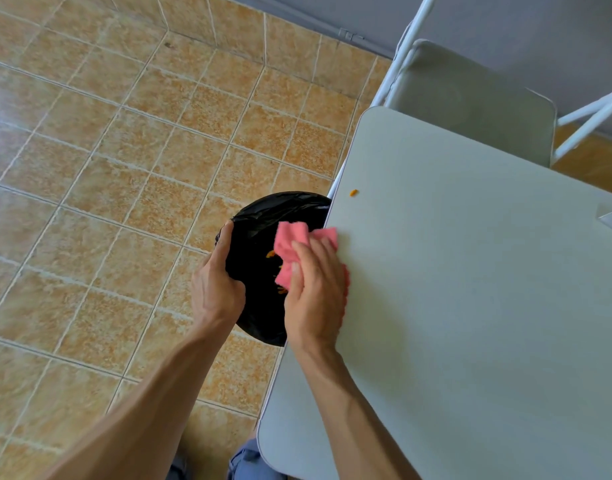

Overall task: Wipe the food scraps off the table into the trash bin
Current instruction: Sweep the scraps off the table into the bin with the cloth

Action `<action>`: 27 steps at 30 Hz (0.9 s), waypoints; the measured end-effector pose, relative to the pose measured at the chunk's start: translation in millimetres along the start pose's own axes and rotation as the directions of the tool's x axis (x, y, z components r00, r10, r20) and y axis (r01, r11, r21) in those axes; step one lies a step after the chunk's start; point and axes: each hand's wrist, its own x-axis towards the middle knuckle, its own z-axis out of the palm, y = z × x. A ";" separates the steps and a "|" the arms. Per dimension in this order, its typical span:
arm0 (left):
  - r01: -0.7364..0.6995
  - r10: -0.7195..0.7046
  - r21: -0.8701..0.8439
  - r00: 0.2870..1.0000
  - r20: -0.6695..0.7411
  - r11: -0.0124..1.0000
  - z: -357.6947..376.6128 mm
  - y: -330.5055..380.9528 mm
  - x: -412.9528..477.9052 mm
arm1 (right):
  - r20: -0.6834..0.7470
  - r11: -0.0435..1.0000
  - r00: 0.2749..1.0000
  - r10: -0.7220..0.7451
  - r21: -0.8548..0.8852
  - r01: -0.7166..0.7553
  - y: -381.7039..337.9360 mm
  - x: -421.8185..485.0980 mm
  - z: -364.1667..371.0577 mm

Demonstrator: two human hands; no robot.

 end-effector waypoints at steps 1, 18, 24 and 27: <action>0.000 0.000 -0.006 1.000 0.001 1.000 -0.4 0.1 -0.5 | 0.011 0.998 0.999 -0.032 0.054 0.031 -3.6 6.4 -2.9; 0.011 -0.011 -0.024 1.000 0.009 1.000 -6.8 -2.7 6.4 | 0.054 0.985 0.998 -0.021 -0.167 0.029 48.3 95.3 -11.1; 0.019 -0.018 -0.015 1.000 0.009 1.000 -7.4 1.6 7.6 | 0.208 0.968 0.945 -0.251 0.035 0.250 31.0 65.4 -21.4; 0.011 -0.011 -0.035 1.000 0.003 0.999 -8.0 2.3 7.3 | 0.011 0.986 0.991 -0.130 0.106 0.128 56.8 58.5 -50.8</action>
